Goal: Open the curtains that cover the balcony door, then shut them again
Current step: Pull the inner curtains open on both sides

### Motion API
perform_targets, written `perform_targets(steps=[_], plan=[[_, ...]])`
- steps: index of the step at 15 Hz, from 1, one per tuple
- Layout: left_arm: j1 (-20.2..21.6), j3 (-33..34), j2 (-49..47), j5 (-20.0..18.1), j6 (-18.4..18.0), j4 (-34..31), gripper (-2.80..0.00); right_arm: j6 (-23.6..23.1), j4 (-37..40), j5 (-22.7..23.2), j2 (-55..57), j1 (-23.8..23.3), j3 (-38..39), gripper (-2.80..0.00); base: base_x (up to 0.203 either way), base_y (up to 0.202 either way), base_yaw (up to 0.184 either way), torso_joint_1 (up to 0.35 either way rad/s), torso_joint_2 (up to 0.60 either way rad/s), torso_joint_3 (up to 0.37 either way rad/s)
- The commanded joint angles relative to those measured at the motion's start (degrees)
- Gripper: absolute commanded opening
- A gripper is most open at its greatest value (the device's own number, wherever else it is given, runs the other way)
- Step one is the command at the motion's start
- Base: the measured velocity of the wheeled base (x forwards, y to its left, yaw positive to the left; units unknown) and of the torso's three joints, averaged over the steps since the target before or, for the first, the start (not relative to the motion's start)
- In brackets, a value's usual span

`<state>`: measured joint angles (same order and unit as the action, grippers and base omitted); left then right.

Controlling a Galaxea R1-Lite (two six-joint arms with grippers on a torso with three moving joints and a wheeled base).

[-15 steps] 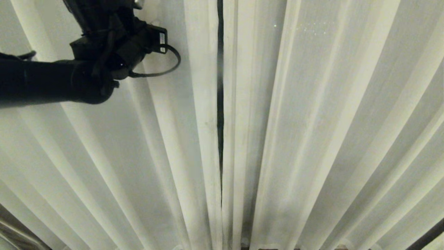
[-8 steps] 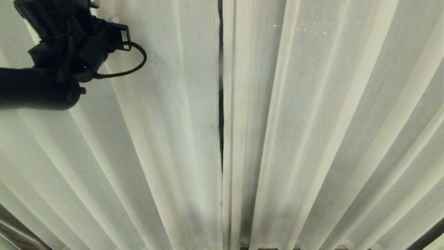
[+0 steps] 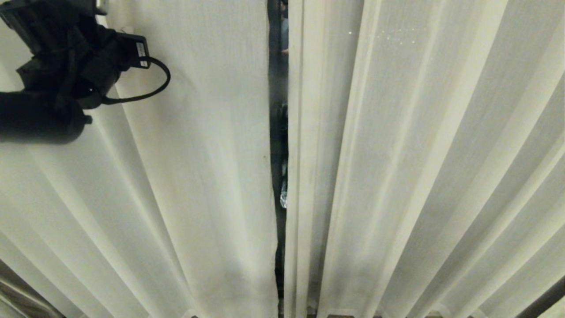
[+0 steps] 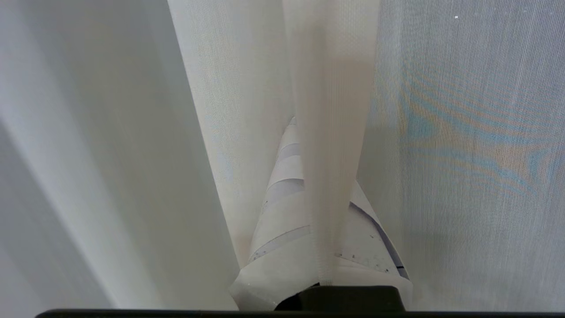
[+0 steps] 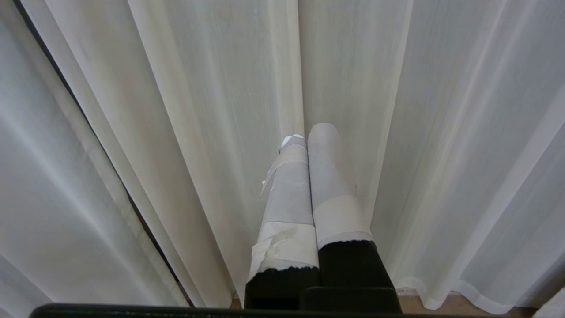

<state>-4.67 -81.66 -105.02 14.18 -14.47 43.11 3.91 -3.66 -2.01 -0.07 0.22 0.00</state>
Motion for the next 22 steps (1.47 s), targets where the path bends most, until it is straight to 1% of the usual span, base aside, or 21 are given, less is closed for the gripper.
perform_targets(steps=[1, 3, 5, 10, 12, 16, 22], plan=[[0.7, 0.1, 0.2, 0.1, 0.0, 0.2, -2.80, 0.0, 0.0, 0.0, 0.1, 0.0, 0.0, -2.80, 0.000, 0.000, 0.000, 0.000, 0.00, 0.000], [1.7, 0.1, 0.2, -0.1, 0.3, 0.2, -2.80, 0.0, 0.0, 0.0, 0.1, 0.0, 0.0, -2.80, 0.000, 0.000, 0.000, 0.000, 0.00, 0.000], [2.7, 0.1, 0.2, -0.3, 1.6, 0.2, -2.80, 0.0, 0.0, 0.0, 0.1, 0.0, 0.0, -2.80, 0.000, 0.000, 0.000, 0.000, 0.00, 0.000], [3.8, 1.5, 0.6, -0.8, 2.4, 0.2, -2.80, 0.0, 0.0, 0.0, 0.1, 0.0, 0.0, -2.80, 0.000, 0.000, 0.000, 0.000, 0.00, 0.000], [3.8, 1.9, 0.6, -1.7, 2.6, 0.2, -2.80, 0.0, 0.0, 0.0, 0.1, 0.0, 0.0, -2.80, 0.000, 0.000, 0.000, 0.000, 0.00, 0.000], [3.7, 6.0, 2.3, -1.7, 2.8, 0.7, -2.80, 0.0, 0.0, 0.0, 0.1, 0.0, 0.0, -2.80, 0.000, 0.000, 0.000, 0.000, 0.00, 0.000], [3.6, 6.7, 2.5, -1.8, 2.9, 0.7, -2.80, 0.0, 0.0, 0.0, 0.1, 0.0, 0.0, -2.80, 0.000, 0.015, -0.002, 0.000, 0.00, 0.000]])
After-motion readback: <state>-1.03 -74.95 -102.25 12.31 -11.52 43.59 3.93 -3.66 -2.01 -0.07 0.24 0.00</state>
